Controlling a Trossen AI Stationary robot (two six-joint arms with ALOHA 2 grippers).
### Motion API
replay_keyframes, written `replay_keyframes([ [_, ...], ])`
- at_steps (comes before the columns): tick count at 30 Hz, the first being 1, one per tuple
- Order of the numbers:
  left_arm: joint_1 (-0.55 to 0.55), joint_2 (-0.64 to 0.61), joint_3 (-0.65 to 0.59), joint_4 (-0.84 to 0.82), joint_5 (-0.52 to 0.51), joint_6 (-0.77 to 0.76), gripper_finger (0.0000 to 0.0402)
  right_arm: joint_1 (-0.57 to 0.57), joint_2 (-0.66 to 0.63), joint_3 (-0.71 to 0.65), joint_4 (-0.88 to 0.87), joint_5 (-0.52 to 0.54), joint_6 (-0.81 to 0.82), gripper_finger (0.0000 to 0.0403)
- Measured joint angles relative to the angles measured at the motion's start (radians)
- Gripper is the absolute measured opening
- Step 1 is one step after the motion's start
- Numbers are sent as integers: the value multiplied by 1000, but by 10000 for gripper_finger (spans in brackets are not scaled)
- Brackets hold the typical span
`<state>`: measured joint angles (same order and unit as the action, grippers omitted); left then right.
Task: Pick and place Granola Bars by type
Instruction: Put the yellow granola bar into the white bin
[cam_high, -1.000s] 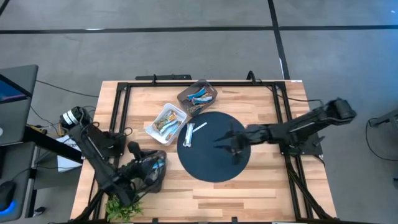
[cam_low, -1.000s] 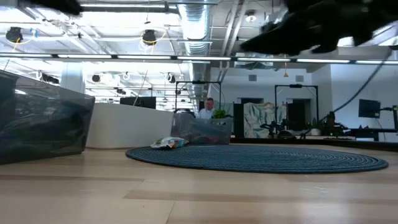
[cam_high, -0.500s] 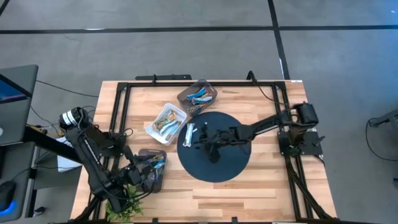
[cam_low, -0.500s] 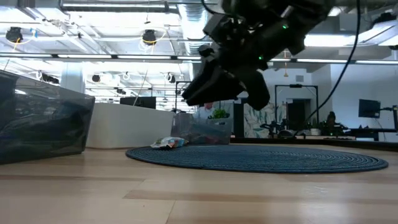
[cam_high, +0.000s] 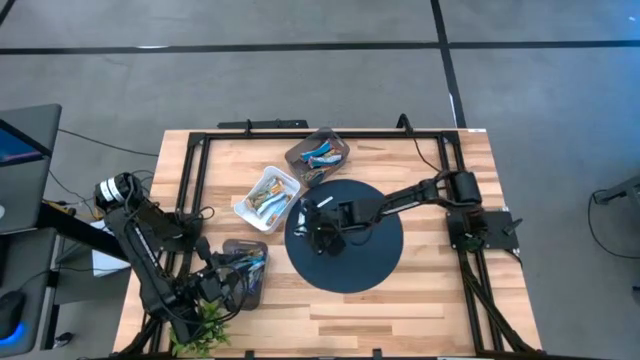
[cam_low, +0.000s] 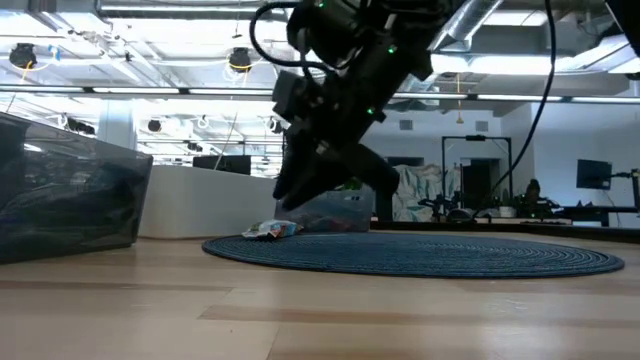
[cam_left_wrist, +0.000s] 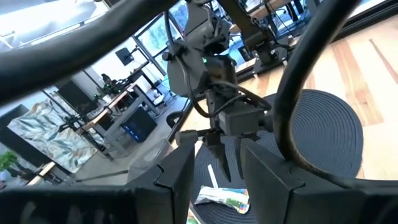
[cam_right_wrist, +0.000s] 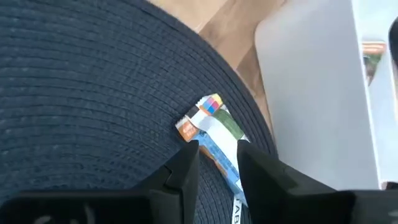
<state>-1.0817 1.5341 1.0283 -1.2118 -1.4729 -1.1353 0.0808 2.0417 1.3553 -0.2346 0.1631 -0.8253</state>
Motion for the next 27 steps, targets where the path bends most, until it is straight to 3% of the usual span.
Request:
replay_keyframes([
  [27,-7,0,0,-1,19,-10,126,-44,42,30,-20,22,-99,103],
])
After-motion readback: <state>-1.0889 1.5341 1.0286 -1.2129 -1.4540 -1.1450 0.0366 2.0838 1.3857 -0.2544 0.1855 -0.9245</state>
